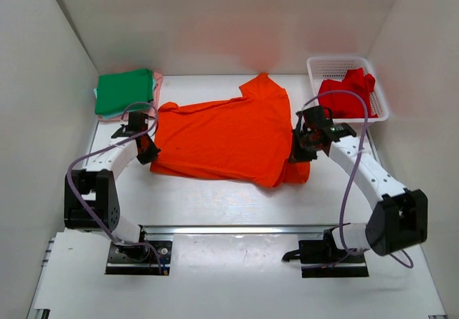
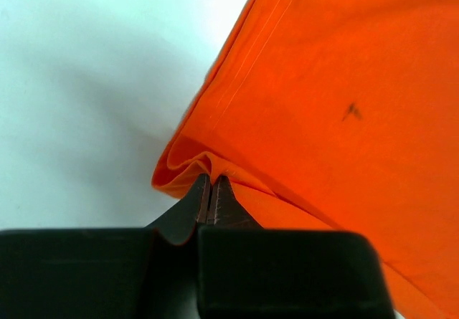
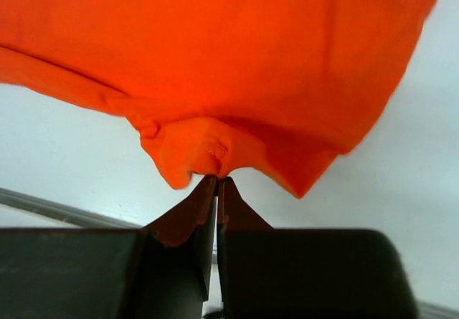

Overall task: Fold and stack the t-shirts
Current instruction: Grap the side of the flattened tshirt closest away from the robot with both arms, then fold the flattened tshirt in 1/3 of the way

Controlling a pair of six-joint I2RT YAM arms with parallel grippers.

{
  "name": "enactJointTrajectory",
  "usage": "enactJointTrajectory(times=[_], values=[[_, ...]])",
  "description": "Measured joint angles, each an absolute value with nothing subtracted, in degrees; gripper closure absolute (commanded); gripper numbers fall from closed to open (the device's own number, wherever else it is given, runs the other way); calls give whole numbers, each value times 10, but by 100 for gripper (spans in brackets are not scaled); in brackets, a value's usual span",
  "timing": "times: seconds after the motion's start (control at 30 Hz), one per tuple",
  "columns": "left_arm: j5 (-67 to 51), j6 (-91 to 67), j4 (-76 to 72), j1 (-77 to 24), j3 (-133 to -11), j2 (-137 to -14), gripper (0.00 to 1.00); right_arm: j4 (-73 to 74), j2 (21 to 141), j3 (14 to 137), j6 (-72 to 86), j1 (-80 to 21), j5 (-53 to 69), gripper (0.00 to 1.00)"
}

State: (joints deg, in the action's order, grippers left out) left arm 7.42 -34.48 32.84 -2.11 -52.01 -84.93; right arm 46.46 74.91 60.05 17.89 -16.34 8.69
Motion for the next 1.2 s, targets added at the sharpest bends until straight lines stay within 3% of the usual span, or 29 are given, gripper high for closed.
enactJointTrajectory(times=[0.43, 1.2], values=[[69, -347, 319, -13, -602, -927, 100, 431, 917, 778, 130, -114, 91, 100], [68, -350, 316, -2, -602, -934, 100, 420, 1068, 931, 113, -97, 102, 99]])
